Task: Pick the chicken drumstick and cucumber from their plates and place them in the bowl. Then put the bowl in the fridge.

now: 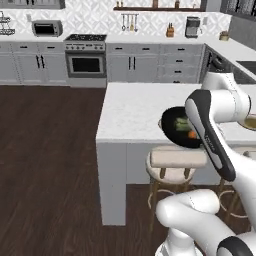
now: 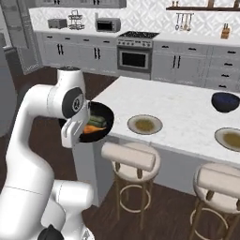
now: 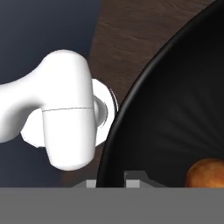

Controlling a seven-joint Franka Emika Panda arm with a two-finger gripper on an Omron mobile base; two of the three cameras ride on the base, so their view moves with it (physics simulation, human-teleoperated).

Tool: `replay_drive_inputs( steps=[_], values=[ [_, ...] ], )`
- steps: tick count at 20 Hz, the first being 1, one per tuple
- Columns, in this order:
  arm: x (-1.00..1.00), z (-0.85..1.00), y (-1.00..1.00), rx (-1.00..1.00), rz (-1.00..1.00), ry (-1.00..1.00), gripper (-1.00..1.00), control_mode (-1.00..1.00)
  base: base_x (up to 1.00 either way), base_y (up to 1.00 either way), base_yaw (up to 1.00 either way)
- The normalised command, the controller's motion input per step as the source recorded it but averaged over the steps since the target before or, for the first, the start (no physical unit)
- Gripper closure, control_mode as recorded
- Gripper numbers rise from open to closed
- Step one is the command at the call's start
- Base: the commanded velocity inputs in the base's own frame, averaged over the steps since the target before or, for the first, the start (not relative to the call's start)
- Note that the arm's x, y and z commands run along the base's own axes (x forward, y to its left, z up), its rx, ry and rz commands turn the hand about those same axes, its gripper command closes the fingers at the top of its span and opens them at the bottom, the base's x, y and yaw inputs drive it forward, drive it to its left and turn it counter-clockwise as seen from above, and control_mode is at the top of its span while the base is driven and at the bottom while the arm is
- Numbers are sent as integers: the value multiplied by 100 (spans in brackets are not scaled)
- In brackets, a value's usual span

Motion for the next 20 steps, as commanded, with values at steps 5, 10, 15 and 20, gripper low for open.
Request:
replay_drive_inputs(
  steps=[5,10,15,20],
  values=[
    [0,0,0,0,0,0,100,100,-2,100,48],
    [0,0,0,0,0,0,100,100,24,100,37],
    [0,0,0,0,0,0,100,100,97,100,10],
    [0,0,0,0,0,0,100,100,100,100,-8]
  ],
)
